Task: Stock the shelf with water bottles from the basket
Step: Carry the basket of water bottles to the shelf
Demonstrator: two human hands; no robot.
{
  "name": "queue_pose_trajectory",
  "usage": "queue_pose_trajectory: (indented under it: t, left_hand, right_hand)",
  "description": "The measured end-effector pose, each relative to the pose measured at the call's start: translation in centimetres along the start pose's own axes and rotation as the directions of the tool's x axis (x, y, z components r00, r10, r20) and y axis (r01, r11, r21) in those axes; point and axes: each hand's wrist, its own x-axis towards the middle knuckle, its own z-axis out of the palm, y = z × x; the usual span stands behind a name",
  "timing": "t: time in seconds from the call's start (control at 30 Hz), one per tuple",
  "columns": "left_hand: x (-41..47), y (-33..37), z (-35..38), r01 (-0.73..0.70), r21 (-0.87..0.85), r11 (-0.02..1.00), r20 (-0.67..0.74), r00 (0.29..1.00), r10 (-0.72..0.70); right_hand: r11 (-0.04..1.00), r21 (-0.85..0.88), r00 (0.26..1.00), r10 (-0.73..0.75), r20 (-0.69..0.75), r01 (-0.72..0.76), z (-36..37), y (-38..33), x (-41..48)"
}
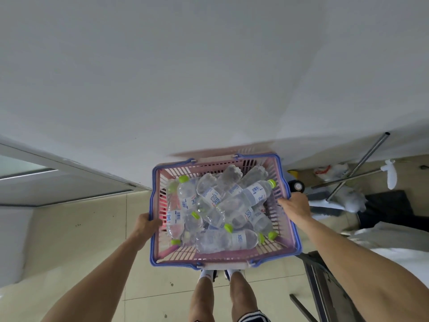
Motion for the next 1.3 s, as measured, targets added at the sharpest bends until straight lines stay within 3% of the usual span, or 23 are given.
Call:
queue_pose_trajectory:
  t: [0.07, 0.27, 0.43, 0.6, 0.77, 0.93, 1.1, 1.3]
  left_hand:
    - [-0.6, 0.2, -0.5, 0.0, 0.017, 1.0, -0.016, 1.0, 0.001]
    - [-3.3, 0.4, -1.5, -0.024, 0.181, 0.983, -0.043, 0.999, 0.032]
    - [-3.6, 0.8, -2.0, -0.091, 0.296, 0.951, 0.076, 0.995, 0.071]
    - [-0.6, 1.8, -2.3, -0.186, 0.431, 0.883, 0.154, 0.979, 0.131]
    - [-1.9, 4.6, -0.5, -0.32, 0.614, 0.722, 0.224, 0.947, 0.23]
    - [-5.2, 7.6, 3.7, -0.484, 0.699, 0.526, 0.399, 0.875, 0.275]
    - [-10.1, 7.2, 10.8, -0.619, 0.712, 0.332, 0.555, 0.786, 0.273]
    - [-15.7, 3.1, 19.8, -0.705, 0.703, 0.093, 0.687, 0.707, 0.167]
  right_hand:
    - [0.995, 0.086, 0.998, 0.049, -0.048, -0.045, -0.4, 0.2, -1.2]
    - [0.973, 0.168, 0.987, 0.162, 0.002, -0.16, -0.2, 4.0, -7.2]
    - [0.942, 0.215, 0.963, 0.269, -0.017, -0.259, 1.8, 7.9, -12.9]
    - [0.846, 0.353, 0.899, 0.437, -0.027, -0.4, 5.5, 12.1, -19.1]
    - [0.696, 0.542, 0.823, 0.568, -0.016, -0.47, 10.2, 16.0, -26.0]
    - [0.493, 0.688, 0.69, 0.723, 0.016, -0.532, 13.7, 18.7, -33.2]
    - [0.255, 0.802, 0.547, 0.83, 0.105, -0.54, 18.6, 22.8, -40.4]
    - [0.011, 0.851, 0.364, 0.907, 0.213, -0.525, 23.8, 28.2, -50.4]
